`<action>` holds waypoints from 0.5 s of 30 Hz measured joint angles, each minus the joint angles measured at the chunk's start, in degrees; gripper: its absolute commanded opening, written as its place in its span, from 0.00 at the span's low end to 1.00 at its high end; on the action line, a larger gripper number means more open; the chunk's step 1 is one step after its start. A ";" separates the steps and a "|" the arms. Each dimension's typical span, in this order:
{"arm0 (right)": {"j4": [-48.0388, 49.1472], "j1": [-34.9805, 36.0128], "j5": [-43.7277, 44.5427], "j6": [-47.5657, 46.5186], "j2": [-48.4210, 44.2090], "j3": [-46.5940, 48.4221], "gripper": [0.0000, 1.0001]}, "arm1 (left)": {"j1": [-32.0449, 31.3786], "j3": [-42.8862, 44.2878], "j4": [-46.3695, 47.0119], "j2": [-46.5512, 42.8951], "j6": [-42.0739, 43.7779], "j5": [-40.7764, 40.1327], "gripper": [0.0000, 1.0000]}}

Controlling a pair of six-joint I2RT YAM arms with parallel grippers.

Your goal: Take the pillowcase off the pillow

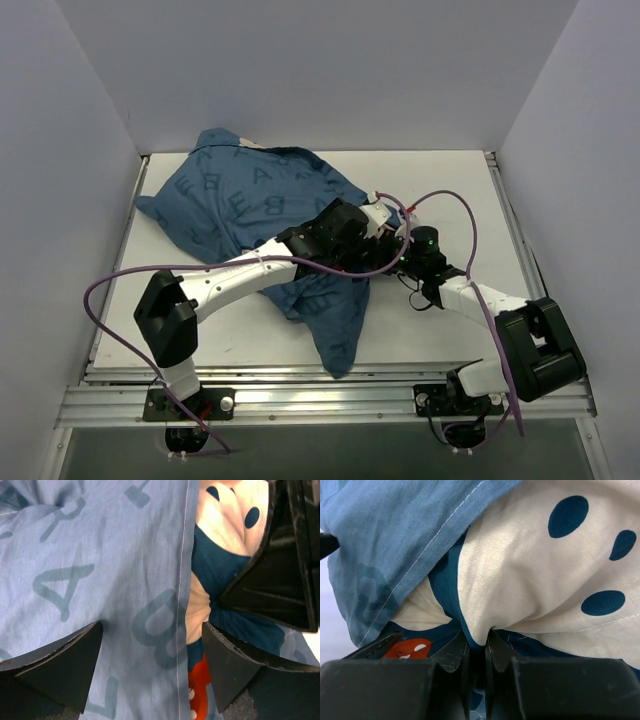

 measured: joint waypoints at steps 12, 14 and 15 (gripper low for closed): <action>-0.70 0.02 0.28 -1.09 -1.62 -0.63 0.00 | 1.33 3.98 -0.35 5.35 0.94 -1.60 0.83; -0.83 0.02 0.46 -1.27 -1.73 -0.63 0.00 | 1.88 3.98 -0.33 5.66 0.90 -1.49 0.77; -0.83 0.02 0.55 -1.33 -1.77 -0.63 0.00 | 2.05 3.98 -0.31 5.66 0.83 -1.42 0.74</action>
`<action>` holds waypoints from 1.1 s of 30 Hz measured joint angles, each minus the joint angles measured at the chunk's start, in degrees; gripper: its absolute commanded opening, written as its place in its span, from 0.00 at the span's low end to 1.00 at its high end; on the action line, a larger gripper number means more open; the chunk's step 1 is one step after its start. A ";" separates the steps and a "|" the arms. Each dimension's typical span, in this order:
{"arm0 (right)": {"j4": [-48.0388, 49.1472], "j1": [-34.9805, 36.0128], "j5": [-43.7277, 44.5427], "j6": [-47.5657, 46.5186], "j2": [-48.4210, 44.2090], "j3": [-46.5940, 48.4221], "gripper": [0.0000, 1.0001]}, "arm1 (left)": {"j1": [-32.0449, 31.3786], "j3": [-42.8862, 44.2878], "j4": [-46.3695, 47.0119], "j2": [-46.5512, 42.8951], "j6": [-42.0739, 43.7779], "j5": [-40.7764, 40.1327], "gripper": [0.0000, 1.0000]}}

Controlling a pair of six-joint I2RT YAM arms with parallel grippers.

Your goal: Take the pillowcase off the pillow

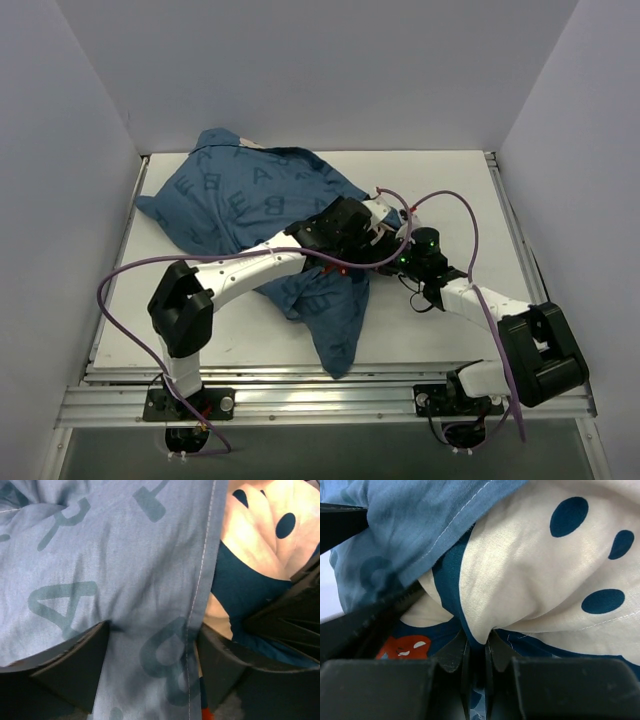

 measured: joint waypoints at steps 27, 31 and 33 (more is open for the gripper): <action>-20.35 -7.85 9.05 -7.91 -5.25 2.40 0.00 | 21.81 1.84 0.09 -1.25 -3.89 -3.65 0.39; -28.41 -7.10 12.33 -10.34 -5.27 7.78 0.27 | 21.57 0.39 -0.39 -1.90 -6.08 -2.51 0.40; -33.46 -5.77 15.43 -11.56 -5.38 12.66 0.44 | 20.04 -1.42 -0.33 -2.56 -7.52 -2.49 0.40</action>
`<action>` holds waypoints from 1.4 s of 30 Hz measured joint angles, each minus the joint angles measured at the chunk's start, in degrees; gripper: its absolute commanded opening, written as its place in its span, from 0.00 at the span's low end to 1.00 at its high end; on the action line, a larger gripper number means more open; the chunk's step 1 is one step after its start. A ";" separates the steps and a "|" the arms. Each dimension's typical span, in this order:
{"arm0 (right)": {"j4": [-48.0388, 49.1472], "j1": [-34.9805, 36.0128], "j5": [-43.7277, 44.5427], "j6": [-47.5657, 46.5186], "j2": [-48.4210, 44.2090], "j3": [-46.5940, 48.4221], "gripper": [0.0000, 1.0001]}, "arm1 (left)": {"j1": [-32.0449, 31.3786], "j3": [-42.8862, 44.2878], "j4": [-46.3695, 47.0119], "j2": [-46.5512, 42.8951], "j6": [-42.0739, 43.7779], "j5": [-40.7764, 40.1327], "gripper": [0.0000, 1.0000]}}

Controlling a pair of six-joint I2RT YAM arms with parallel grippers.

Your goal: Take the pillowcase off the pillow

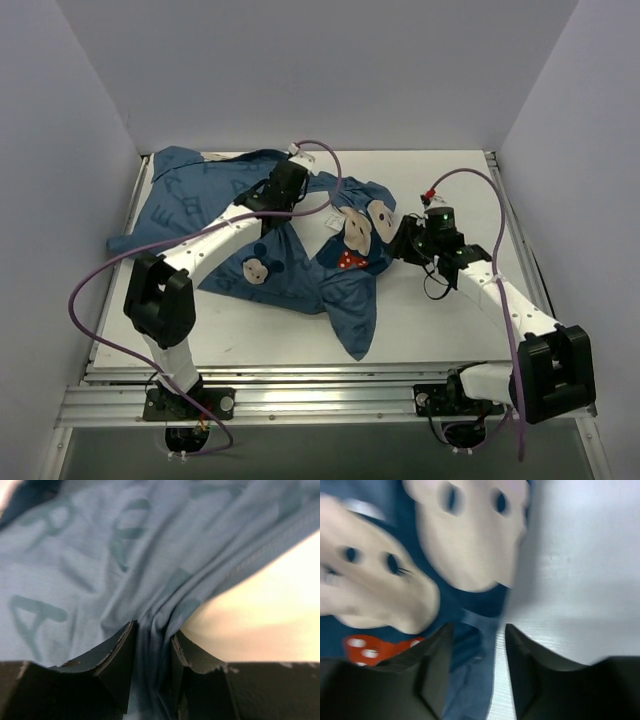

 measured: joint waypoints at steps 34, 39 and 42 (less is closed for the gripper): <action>1.31 -6.38 4.31 -0.07 14.60 6.16 0.00 | -5.92 -16.39 7.69 -8.37 -15.28 6.27 0.40; 11.19 -6.71 -6.58 1.44 18.25 1.57 0.00 | -5.84 -17.27 7.98 -9.94 -14.97 7.54 0.46; 14.10 -6.73 -10.88 1.97 18.53 0.46 0.00 | -6.01 -18.01 7.85 -12.24 -13.53 9.42 0.64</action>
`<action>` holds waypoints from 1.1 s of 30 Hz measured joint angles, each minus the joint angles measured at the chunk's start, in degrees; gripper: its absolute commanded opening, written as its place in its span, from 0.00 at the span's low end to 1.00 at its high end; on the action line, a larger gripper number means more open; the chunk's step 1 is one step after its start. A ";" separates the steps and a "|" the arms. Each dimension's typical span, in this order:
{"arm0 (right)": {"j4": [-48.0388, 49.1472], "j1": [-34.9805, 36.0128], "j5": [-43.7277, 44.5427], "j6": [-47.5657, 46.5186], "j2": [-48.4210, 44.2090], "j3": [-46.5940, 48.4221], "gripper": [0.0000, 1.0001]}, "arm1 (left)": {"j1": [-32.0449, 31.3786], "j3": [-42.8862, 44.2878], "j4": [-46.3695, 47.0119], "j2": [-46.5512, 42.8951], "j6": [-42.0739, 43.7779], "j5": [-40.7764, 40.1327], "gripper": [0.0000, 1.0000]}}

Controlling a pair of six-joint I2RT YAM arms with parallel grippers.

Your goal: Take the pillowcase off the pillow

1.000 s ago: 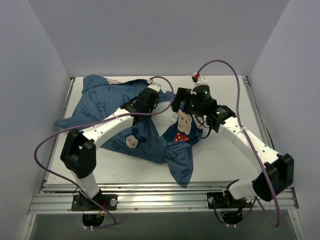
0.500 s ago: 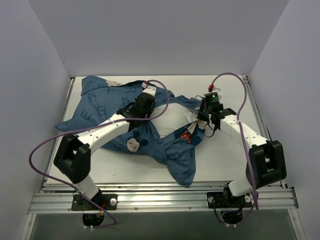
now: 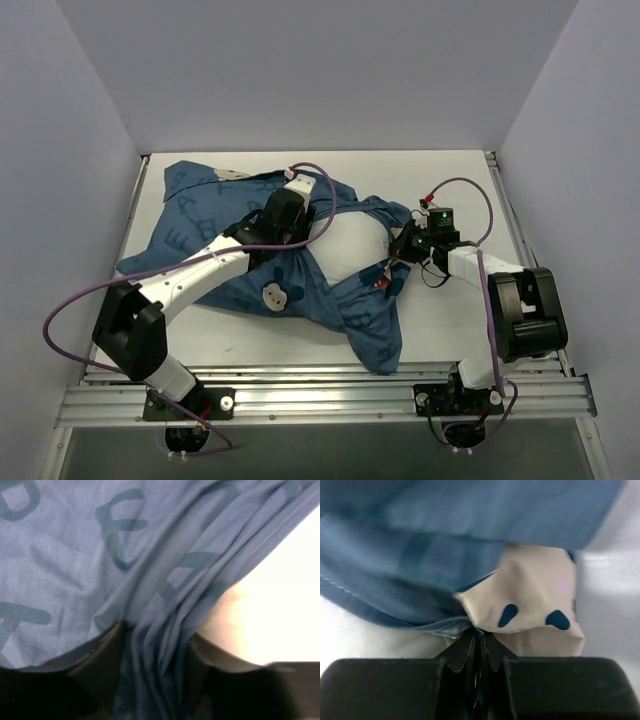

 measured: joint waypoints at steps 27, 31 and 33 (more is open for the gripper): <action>5.01 5.73 -4.83 -0.50 -4.87 -3.82 0.00 | -19.43 27.50 -9.51 14.32 9.49 -10.54 0.90; 4.48 7.30 -3.45 -1.07 -5.84 -4.04 0.00 | -19.37 32.92 -13.62 22.18 8.13 -12.09 0.89; 4.26 7.82 -2.93 -1.11 -6.03 -4.15 0.00 | -19.15 34.64 -15.56 24.76 7.06 -13.03 0.88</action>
